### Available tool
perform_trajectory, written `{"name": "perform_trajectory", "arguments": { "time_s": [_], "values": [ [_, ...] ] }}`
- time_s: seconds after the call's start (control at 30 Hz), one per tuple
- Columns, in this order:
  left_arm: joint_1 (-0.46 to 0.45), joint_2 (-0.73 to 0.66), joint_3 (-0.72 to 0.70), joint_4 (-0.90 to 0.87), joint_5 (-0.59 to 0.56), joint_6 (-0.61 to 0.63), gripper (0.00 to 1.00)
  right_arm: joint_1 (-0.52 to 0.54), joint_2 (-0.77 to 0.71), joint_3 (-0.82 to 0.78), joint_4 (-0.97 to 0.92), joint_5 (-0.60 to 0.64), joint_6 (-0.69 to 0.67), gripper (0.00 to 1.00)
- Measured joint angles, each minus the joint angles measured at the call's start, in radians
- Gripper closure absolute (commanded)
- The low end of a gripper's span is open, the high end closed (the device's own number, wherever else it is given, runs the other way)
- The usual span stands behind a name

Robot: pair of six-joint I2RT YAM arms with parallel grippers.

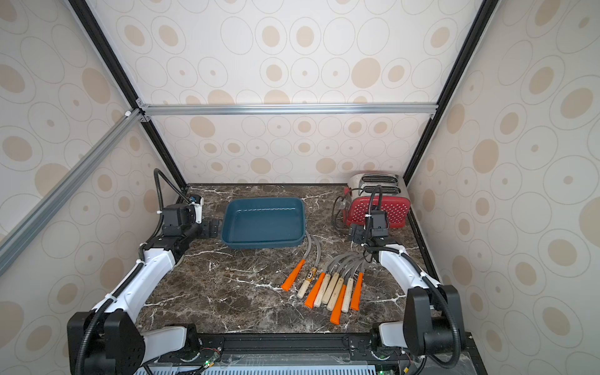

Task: Put small sickles into storage boxes
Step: Pick up the sickle at the center of the board.

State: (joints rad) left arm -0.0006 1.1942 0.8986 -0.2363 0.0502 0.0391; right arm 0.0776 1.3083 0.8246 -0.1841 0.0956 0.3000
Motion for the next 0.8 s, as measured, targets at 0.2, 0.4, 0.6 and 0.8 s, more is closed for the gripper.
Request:
{"name": "perform_trajectory", "arguments": {
  "time_s": [0.2, 0.4, 0.6, 0.8],
  "values": [
    [-0.022, -0.099, 0.050, -0.113, 0.033, 0.065, 0.01, 0.027, -0.044, 0.010, -0.055, -0.063, 0.030, 0.02],
    [-0.077, -0.087, 0.172, -0.215, 0.026, 0.121, 0.01, 0.154, -0.034, 0.029, -0.133, -0.092, 0.036, 0.11],
    [-0.177, -0.005, 0.357, -0.301, -0.163, 0.138, 0.01, 0.284, -0.042, 0.019, -0.175, -0.098, 0.090, 0.25],
    [-0.181, 0.222, 0.854, -0.538, -0.249, 0.113, 0.01, 0.364, -0.068, -0.013, -0.199, -0.122, 0.169, 0.34]
  ]
}}
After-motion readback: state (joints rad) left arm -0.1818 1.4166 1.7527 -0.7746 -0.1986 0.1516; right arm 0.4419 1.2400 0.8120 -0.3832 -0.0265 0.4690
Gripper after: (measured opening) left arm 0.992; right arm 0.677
